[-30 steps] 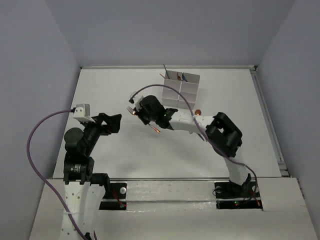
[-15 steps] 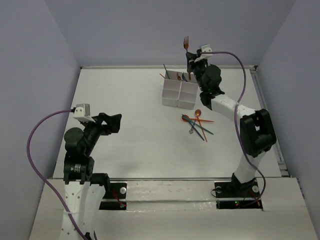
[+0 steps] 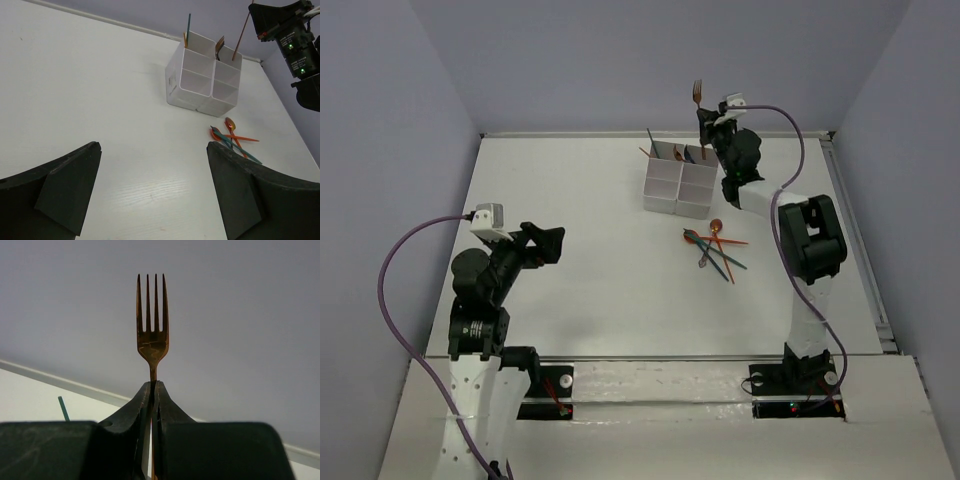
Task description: Sort the eating utensils into containers
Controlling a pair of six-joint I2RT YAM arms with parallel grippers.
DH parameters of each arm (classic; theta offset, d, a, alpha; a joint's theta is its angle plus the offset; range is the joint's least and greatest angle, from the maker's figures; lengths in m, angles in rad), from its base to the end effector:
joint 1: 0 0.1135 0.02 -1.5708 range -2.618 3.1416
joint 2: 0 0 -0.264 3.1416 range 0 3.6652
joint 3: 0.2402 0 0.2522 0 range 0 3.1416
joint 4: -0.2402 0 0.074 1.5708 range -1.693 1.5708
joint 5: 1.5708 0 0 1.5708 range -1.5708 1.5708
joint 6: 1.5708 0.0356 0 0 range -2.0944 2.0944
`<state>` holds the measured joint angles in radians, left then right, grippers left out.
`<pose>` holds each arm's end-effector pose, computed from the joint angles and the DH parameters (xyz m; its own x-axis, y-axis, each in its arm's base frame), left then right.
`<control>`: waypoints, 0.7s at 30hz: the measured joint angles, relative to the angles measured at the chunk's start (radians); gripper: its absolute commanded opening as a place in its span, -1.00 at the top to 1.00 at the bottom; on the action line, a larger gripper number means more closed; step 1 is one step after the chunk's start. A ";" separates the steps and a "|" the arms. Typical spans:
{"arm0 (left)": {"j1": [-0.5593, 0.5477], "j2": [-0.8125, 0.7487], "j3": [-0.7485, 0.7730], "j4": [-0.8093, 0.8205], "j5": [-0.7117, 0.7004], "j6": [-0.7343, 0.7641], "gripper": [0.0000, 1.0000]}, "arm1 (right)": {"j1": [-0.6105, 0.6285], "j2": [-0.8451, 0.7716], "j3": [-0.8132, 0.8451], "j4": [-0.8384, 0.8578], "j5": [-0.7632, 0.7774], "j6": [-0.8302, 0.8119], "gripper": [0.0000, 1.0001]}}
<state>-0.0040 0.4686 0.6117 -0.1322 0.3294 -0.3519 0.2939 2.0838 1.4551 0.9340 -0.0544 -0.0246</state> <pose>0.1260 -0.0120 0.3282 -0.1026 -0.3257 -0.9399 0.3109 0.8870 -0.3413 0.4660 0.1431 0.2809 0.2959 0.0639 -0.9531 -0.3317 0.9425 -0.0398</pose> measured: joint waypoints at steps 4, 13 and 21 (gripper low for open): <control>0.000 0.008 0.000 0.000 0.002 0.000 -0.98 | 0.000 0.025 0.005 0.021 -0.022 -0.003 0.86; 0.011 0.007 0.000 0.000 0.004 0.000 -0.98 | 0.000 0.050 -0.018 0.106 -0.040 -0.006 0.78; 0.012 0.006 0.000 0.000 0.004 0.000 -0.98 | 0.000 0.052 -0.090 0.141 -0.040 -0.008 0.17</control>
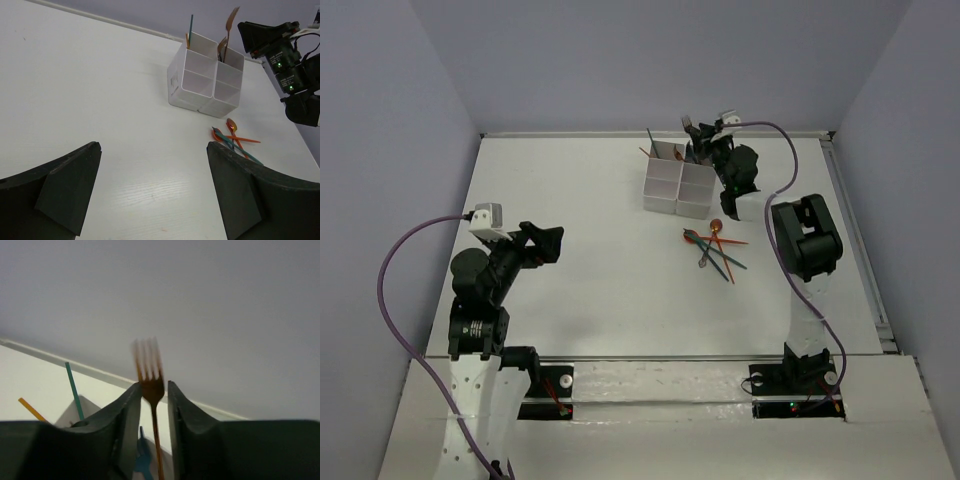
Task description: Sort the eating utensils into containers
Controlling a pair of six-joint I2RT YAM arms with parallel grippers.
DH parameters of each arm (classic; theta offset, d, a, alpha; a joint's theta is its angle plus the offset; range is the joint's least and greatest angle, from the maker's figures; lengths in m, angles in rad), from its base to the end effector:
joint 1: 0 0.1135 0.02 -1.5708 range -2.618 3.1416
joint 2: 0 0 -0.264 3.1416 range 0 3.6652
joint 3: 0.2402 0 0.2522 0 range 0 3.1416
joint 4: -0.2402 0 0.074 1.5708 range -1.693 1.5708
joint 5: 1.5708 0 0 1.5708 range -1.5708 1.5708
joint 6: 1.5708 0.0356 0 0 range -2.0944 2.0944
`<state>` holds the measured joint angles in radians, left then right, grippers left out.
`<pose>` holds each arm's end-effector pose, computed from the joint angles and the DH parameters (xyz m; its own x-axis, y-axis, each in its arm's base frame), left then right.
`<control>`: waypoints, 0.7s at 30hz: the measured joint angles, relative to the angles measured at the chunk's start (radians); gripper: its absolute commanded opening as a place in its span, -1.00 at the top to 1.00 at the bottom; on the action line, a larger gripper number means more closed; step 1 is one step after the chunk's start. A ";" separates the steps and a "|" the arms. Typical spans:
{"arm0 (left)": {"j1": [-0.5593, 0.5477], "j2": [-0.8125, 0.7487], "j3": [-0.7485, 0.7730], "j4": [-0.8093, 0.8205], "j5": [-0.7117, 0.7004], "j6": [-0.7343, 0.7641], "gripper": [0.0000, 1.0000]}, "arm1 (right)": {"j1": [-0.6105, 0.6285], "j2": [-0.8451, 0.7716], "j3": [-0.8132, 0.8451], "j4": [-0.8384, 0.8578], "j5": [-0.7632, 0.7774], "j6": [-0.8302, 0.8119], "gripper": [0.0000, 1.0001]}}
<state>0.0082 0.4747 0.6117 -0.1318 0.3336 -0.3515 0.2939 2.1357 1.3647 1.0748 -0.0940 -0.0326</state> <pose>0.1274 -0.0106 0.3276 -0.1052 -0.3262 -0.9394 0.3019 0.8896 -0.3427 0.4616 0.1432 0.2416 0.2984 0.0564 -0.9528 -0.3646 0.9293 -0.0592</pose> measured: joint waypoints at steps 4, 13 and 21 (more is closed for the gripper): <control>0.000 -0.004 0.000 0.000 0.001 0.000 -0.98 | 0.000 -0.016 -0.061 0.008 0.001 0.003 0.07; 0.000 -0.034 0.000 0.000 0.008 0.000 -0.98 | 0.000 -0.332 -0.339 -0.059 0.063 0.134 0.45; -0.013 -0.041 0.000 0.001 0.019 0.000 -0.98 | 0.031 -0.665 -0.458 -0.488 0.119 0.335 0.63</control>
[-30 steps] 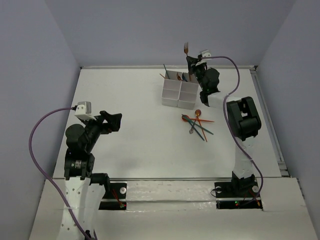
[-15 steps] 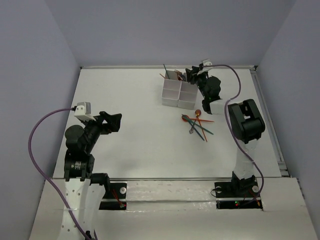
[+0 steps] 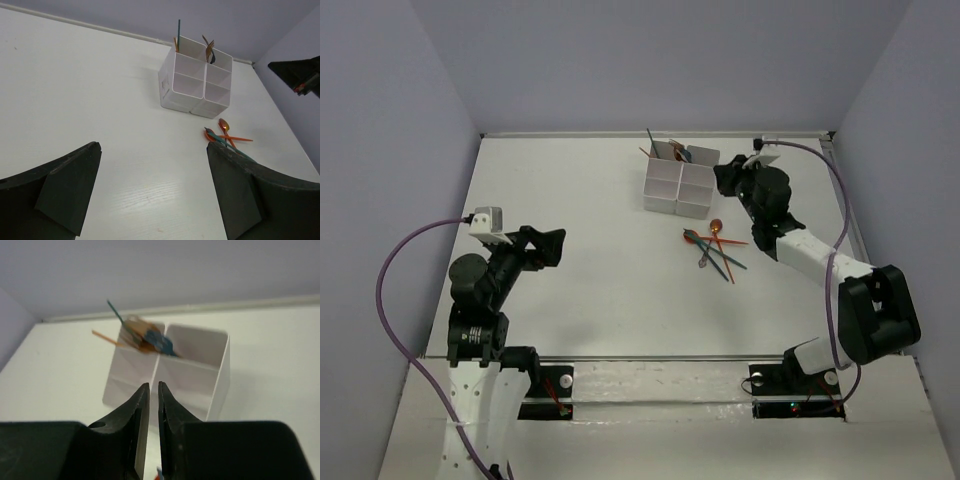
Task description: Sort the eating utensils into containers
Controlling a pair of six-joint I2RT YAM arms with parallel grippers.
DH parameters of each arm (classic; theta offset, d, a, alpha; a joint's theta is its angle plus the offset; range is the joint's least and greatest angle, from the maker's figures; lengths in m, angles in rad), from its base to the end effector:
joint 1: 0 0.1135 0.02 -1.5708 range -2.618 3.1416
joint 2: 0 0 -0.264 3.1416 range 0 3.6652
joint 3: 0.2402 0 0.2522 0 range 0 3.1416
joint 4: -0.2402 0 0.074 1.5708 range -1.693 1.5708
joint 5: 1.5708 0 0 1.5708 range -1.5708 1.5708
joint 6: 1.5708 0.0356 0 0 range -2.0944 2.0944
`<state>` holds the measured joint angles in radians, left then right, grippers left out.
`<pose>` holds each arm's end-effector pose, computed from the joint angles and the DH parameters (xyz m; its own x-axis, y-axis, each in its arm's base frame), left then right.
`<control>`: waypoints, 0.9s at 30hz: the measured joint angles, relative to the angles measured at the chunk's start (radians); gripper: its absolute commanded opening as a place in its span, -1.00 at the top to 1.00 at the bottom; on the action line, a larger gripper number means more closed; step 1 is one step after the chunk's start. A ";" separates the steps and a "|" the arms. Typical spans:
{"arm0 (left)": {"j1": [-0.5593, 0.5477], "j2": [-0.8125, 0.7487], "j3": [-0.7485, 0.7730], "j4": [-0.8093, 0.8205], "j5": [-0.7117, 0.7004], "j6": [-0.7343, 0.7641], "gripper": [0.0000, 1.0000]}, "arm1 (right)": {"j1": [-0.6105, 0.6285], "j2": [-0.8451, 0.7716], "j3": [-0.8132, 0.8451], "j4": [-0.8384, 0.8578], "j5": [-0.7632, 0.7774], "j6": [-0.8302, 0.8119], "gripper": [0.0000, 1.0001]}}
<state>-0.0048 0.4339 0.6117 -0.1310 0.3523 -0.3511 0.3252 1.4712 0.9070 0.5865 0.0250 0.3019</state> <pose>0.1182 -0.0129 0.3319 -0.0762 -0.3224 -0.9435 0.3440 0.8797 -0.3284 0.3247 0.1085 0.2983 -0.0677 0.2908 -0.9544 -0.2886 0.9100 0.2978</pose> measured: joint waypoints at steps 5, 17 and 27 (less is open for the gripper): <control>-0.032 -0.008 0.000 0.000 0.006 0.000 -0.98 | 0.036 -0.034 -0.107 -0.294 0.002 0.064 0.63; -0.105 -0.026 0.000 -0.002 -0.001 -0.001 -0.98 | 0.127 -0.045 -0.164 -0.671 0.009 0.082 0.35; -0.108 -0.011 0.000 -0.004 0.010 -0.002 -0.98 | 0.128 0.011 -0.167 -0.725 0.015 0.079 0.35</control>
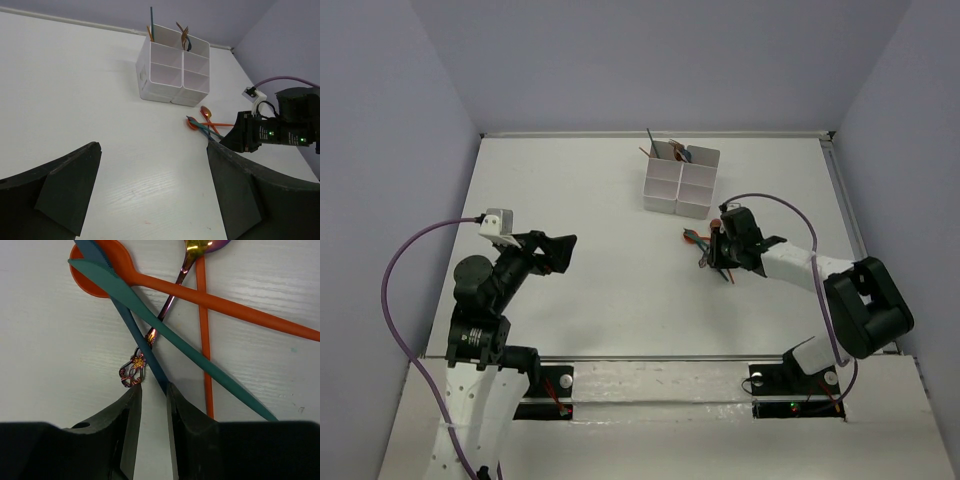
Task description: Sort the eating utensils into containers
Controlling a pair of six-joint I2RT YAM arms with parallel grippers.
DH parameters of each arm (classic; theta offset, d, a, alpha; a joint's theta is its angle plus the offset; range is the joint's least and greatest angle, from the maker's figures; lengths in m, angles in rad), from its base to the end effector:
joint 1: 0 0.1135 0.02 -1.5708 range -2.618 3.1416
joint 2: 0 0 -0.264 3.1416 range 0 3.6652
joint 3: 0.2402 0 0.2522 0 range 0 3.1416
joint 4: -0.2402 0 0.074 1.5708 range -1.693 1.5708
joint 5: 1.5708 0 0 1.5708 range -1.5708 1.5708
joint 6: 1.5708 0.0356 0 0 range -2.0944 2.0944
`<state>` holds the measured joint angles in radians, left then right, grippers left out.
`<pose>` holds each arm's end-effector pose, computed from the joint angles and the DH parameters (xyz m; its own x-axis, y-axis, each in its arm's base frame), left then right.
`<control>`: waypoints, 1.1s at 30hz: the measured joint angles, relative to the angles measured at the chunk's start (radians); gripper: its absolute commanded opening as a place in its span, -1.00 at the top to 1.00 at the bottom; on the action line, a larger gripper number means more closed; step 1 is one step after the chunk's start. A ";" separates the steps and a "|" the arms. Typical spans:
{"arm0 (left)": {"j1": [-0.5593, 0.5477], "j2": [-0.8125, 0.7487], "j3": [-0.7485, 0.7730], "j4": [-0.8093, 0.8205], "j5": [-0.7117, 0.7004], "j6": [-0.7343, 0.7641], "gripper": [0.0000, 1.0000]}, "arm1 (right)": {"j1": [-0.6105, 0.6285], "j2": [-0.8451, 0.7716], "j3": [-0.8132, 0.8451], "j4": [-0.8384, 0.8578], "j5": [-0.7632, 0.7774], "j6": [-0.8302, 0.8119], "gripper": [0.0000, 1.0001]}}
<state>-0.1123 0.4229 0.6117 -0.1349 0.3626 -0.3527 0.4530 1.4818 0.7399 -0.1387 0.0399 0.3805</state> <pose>0.1136 -0.0255 0.3325 -0.1075 -0.3129 -0.9437 0.4471 0.8326 -0.3270 0.2591 0.1245 0.1707 -0.7977 0.0244 -0.6026 -0.1273 0.9698 0.2079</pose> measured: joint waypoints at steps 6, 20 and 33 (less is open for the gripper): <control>0.000 0.000 0.000 0.000 0.001 -0.001 -0.98 | 0.000 0.053 0.032 -0.003 0.002 -0.010 0.36; 0.000 -0.006 0.000 0.000 0.000 -0.005 -0.98 | 0.027 0.091 0.047 -0.004 0.002 -0.029 0.69; 0.000 -0.014 0.000 0.000 0.000 -0.006 -0.98 | 0.105 -0.010 0.047 -0.048 -0.004 -0.046 0.86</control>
<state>-0.1123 0.4091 0.6117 -0.1345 0.3630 -0.3584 0.5575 1.4723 0.7864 -0.1867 0.0360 0.3347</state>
